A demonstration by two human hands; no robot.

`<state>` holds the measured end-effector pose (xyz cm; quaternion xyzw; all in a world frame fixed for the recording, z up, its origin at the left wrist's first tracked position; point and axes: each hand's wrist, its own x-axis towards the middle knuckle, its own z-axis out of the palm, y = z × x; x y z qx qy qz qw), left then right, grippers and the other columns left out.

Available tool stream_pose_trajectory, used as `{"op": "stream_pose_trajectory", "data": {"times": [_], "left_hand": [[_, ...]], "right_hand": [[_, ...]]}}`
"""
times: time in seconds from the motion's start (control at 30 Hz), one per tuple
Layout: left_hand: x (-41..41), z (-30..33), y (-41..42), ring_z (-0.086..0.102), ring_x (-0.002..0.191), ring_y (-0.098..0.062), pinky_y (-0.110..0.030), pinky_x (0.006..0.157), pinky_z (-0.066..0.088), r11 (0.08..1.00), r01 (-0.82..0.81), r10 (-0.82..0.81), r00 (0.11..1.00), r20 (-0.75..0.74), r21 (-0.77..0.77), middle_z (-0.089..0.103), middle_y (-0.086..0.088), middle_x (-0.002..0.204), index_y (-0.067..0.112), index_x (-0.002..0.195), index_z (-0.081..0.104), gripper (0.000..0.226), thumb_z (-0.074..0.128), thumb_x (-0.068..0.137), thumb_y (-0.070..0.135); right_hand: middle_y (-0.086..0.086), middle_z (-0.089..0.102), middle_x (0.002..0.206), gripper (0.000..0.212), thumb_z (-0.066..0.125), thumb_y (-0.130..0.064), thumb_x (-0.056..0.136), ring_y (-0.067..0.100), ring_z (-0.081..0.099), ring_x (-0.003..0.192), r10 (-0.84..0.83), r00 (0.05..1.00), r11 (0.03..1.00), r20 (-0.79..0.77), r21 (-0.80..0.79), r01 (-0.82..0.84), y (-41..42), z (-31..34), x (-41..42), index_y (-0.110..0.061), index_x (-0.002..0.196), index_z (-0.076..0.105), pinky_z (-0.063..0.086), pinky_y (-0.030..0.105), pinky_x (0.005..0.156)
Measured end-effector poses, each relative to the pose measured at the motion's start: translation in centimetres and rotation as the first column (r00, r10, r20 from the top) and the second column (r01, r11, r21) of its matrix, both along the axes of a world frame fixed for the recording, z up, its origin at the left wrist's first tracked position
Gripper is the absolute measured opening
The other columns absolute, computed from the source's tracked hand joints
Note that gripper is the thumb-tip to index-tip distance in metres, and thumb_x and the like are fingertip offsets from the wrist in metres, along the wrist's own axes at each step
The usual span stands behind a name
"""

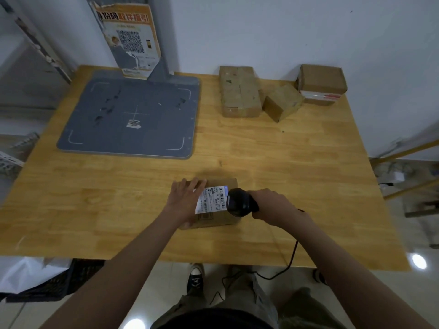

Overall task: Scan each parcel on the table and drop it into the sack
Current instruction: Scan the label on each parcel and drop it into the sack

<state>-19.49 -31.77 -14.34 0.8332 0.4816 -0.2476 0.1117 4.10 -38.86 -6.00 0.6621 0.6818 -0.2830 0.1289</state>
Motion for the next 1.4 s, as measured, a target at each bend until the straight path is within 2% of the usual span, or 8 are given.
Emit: {"op": "stream_pose_trajectory", "data": {"times": [0.8, 0.9, 0.97, 1.07, 1.13, 1.2, 1.3, 1.4], "left_hand": [[0.2, 0.2, -0.5, 0.001, 0.149, -0.040, -0.051, 0.121, 0.010, 0.999, -0.031, 0.032, 0.998, 0.052, -0.017, -0.003, -0.005, 0.164, 0.021, 0.156, -0.015, 0.134, 0.085, 0.068, 0.029], [-0.2, -0.1, -0.4, -0.007, 0.150, -0.038, -0.051, 0.120, 0.003, 0.998, -0.037, 0.041, 0.995, 0.095, -0.047, -0.011, -0.006, 0.165, 0.021, 0.156, -0.016, 0.132, 0.084, 0.071, 0.030], [-1.1, -0.3, -0.5, -0.019, 0.149, -0.034, -0.051, 0.120, -0.003, 0.991, -0.089, 0.104, 0.981, 0.162, -0.099, -0.022, -0.006, 0.163, 0.022, 0.155, -0.018, 0.132, 0.084, 0.073, 0.034], [-2.9, -0.7, -1.5, -0.021, 0.149, -0.029, -0.051, 0.121, -0.001, 0.909, -0.360, 0.415, 0.835, 0.362, -0.210, -0.028, -0.005, 0.161, 0.020, 0.155, -0.017, 0.141, 0.089, 0.065, 0.043], [-4.4, -0.9, -2.5, -0.002, 0.152, -0.026, -0.047, 0.122, 0.015, 0.726, -0.553, 0.688, 0.576, 0.442, -0.410, -0.011, -0.007, 0.165, 0.016, 0.156, -0.013, 0.142, 0.091, 0.063, 0.043], [-5.5, -1.1, -3.5, 0.027, 0.147, -0.026, -0.041, 0.114, 0.033, 0.521, -0.536, 0.853, 0.353, 0.385, -0.664, 0.017, -0.004, 0.164, 0.018, 0.159, -0.003, 0.136, 0.091, 0.063, 0.042], [-6.2, -1.3, -4.6, 0.049, 0.128, -0.018, -0.041, 0.105, 0.044, 0.445, -0.434, 0.888, 0.325, 0.324, -0.784, 0.046, 0.002, 0.148, 0.028, 0.153, 0.027, 0.108, 0.090, 0.066, 0.039], [-6.6, -0.8, -4.8, 0.050, 0.126, -0.017, -0.036, 0.099, 0.045, 0.467, -0.402, 0.880, 0.302, 0.367, -0.788, 0.049, 0.004, 0.143, 0.030, 0.150, 0.033, 0.097, 0.088, 0.070, 0.036]], "right_hand": [[0.005, 0.065, 0.112, 0.035, 0.060, -0.008, 0.091, 0.029, 0.063, 0.102, 0.138, 0.989, 0.990, 0.055, -0.012, -0.137, 1.3, 1.3, -0.3, -0.020, 0.124, 0.057, 0.041, 0.034, 0.071], [0.006, 0.067, 0.103, 0.027, 0.063, -0.007, 0.088, 0.030, 0.066, 0.098, 0.032, 0.999, 0.999, -0.043, -0.022, -0.033, 1.7, 1.1, -0.7, -0.014, 0.114, 0.061, 0.045, 0.035, 0.068], [0.011, 0.070, 0.095, 0.016, 0.064, -0.005, 0.086, 0.031, 0.068, 0.092, -0.182, 0.947, 0.983, -0.263, -0.067, 0.171, 1.9, 0.4, -1.0, -0.005, 0.102, 0.065, 0.054, 0.041, 0.069], [0.005, 0.064, 0.083, 0.004, 0.066, -0.007, 0.087, 0.021, 0.061, 0.079, -0.538, 0.658, 0.841, -0.527, -0.279, 0.464, 1.7, -1.6, -1.5, -0.010, 0.088, 0.066, 0.055, 0.036, 0.067], [0.002, 0.059, 0.077, 0.002, 0.066, -0.005, 0.087, 0.018, 0.053, 0.074, -0.606, 0.547, 0.790, -0.578, -0.356, 0.499, 1.2, -3.0, -1.9, -0.006, 0.086, 0.067, 0.046, 0.034, 0.068], [0.003, 0.055, 0.074, 0.005, 0.065, -0.002, 0.089, 0.016, 0.049, 0.072, -0.637, 0.485, 0.763, -0.599, -0.395, 0.513, 0.5, -4.0, -2.8, -0.006, 0.085, 0.065, 0.038, 0.030, 0.067], [0.008, 0.057, 0.083, 0.009, 0.064, -0.001, 0.089, 0.020, 0.050, 0.081, -0.681, 0.383, 0.700, -0.624, -0.404, 0.589, -0.6, -5.1, -3.9, -0.008, 0.083, 0.066, 0.037, 0.032, 0.069], [0.007, 0.058, 0.082, 0.010, 0.066, -0.002, 0.089, 0.021, 0.051, 0.082, -0.695, 0.309, 0.655, -0.649, -0.396, 0.644, -1.9, -5.3, -4.5, -0.010, 0.082, 0.066, 0.037, 0.033, 0.070]]}}
